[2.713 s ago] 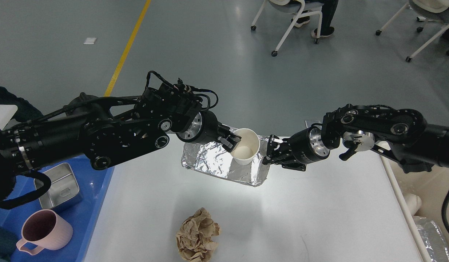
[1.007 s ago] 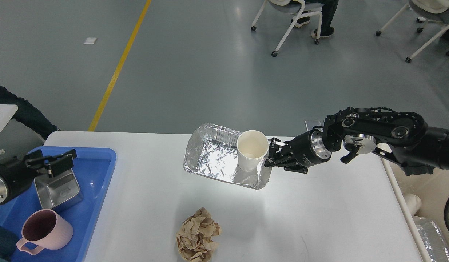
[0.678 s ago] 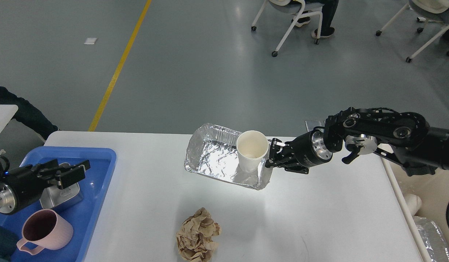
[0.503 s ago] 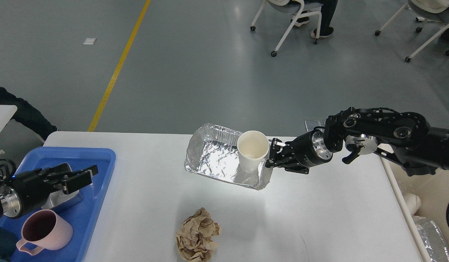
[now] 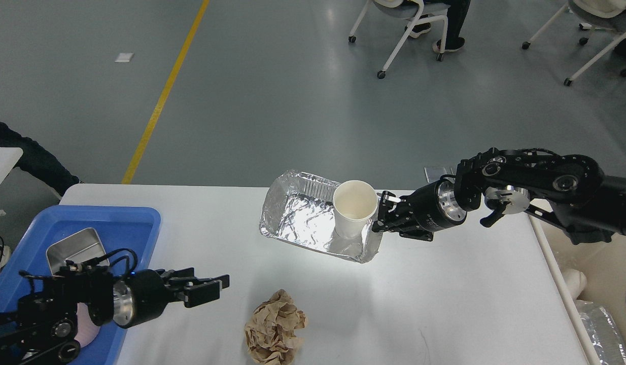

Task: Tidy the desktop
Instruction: 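Move the left gripper low across the table to the crumpled brown paper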

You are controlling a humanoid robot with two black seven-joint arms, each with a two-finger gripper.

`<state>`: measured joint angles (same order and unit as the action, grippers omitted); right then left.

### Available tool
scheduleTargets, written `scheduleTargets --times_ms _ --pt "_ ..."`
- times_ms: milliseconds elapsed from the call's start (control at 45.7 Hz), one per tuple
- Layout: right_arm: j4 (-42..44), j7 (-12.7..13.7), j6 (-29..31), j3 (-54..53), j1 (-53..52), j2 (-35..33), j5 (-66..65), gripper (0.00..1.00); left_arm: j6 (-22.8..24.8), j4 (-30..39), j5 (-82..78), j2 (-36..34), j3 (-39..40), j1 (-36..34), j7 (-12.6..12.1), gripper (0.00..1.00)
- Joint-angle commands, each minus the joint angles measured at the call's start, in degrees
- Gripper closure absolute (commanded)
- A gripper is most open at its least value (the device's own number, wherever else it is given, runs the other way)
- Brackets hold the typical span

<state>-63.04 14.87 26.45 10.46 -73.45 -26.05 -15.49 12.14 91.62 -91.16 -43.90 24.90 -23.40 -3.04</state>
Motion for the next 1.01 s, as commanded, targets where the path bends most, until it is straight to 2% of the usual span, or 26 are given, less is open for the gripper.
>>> scheduleTargets --times_ms 0,263,372,700,853,985 --pt "0.0 0.0 -0.1 0.0 0.1 0.2 0.0 1.00 1.0 -2.8 -3.4 4.3 -3.3 -0.1 -1.8 0.03" --pt "-0.1 0.0 0.0 -0.2 0.1 0.0 0.0 1.00 0.3 -8.2 -7.7 9.8 -5.1 0.0 -1.6 0.03" --pt "-0.1 0.0 -0.1 -0.5 0.1 0.0 0.0 1.00 -2.0 -10.4 -12.9 13.6 -5.1 0.4 -1.5 0.08" --pt "-0.3 0.0 0.0 -0.5 0.1 0.0 0.0 1.00 -2.4 -10.7 -13.5 18.7 -5.1 0.7 -1.0 0.08" --pt "-0.4 0.0 -0.1 -0.5 0.1 0.0 0.0 1.00 -2.6 -10.7 -13.4 19.0 -5.1 0.7 0.5 0.08" --pt "-0.4 0.0 -0.1 -0.6 -0.1 0.1 0.0 1.00 -2.6 -10.8 -13.4 19.5 -5.2 1.4 0.5 0.08"
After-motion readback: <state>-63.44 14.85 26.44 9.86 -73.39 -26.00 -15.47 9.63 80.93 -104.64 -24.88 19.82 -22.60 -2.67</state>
